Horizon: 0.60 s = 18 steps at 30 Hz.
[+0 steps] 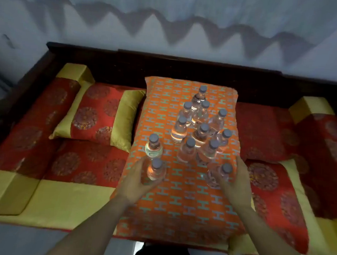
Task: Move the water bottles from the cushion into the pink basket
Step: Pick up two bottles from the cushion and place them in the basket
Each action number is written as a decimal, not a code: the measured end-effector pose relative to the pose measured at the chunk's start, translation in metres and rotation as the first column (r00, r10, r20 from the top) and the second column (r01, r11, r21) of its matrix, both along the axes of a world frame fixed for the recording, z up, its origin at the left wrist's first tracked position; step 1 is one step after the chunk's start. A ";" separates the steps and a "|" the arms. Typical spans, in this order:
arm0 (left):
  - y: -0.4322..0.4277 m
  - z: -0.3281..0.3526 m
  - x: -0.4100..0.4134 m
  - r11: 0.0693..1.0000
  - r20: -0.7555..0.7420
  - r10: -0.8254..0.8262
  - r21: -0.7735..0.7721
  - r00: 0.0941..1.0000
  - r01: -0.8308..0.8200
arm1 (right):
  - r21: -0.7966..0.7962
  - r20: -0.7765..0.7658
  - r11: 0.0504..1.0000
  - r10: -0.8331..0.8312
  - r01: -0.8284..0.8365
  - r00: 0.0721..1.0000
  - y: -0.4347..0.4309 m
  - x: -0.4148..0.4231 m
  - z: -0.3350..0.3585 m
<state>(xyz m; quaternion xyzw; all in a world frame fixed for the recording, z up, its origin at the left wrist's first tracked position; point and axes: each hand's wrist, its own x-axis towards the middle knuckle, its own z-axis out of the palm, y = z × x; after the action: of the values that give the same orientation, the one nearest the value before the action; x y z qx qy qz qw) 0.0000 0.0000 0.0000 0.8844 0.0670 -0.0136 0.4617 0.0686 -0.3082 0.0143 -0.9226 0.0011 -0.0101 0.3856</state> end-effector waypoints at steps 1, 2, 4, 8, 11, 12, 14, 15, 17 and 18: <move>0.000 -0.004 0.002 1.000 -0.038 0.018 -0.007 0.999 -0.019 | 0.029 -0.035 0.999 -0.038 0.039 0.999 -0.005 0.000 -0.005; -0.001 -0.010 0.007 0.999 -0.075 0.036 0.007 0.997 -0.036 | 0.039 -0.067 0.998 -0.043 0.046 0.997 -0.009 0.003 -0.010; 0.001 -0.019 0.008 0.999 -0.135 0.034 0.024 0.990 -0.031 | 0.027 -0.155 0.999 -0.021 0.025 0.988 -0.014 0.001 -0.020; -0.004 -0.029 0.021 0.999 -0.156 -0.010 -0.038 0.988 0.004 | 0.024 -0.222 1.000 -0.007 0.013 0.975 -0.007 0.009 -0.032; -0.006 -0.035 0.028 0.996 -0.146 -0.006 -0.087 0.989 -0.007 | 0.064 -0.241 0.997 -0.019 0.035 0.970 0.001 0.014 -0.034; -0.007 -0.037 0.031 0.997 -0.158 -0.001 -0.082 0.987 -0.012 | 0.081 -0.253 0.996 -0.015 0.036 0.967 0.002 0.015 -0.034; -0.008 -0.037 0.034 0.996 -0.180 -0.003 -0.085 0.984 -0.012 | 0.089 -0.281 0.995 -0.007 0.033 0.960 -0.001 0.016 -0.042; -0.008 -0.038 0.035 0.996 -0.185 -0.012 -0.088 0.983 -0.004 | 0.079 -0.293 0.996 -0.010 0.034 0.956 -0.002 0.016 -0.043; -0.009 -0.038 0.036 0.996 -0.191 -0.025 -0.090 0.981 0.008 | 0.066 -0.305 0.997 -0.019 0.042 0.952 -0.004 0.015 -0.047; -0.007 -0.039 0.036 0.996 -0.198 -0.023 -0.093 0.980 0.005 | 0.062 -0.293 0.997 -0.030 0.050 0.956 -0.004 0.014 -0.046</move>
<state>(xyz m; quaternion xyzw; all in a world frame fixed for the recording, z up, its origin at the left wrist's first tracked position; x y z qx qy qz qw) 0.0364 -0.0073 -0.0391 0.8570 0.1058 -0.1083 0.4926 0.0830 -0.3121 -0.0319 -0.9001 0.0769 0.1184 0.4123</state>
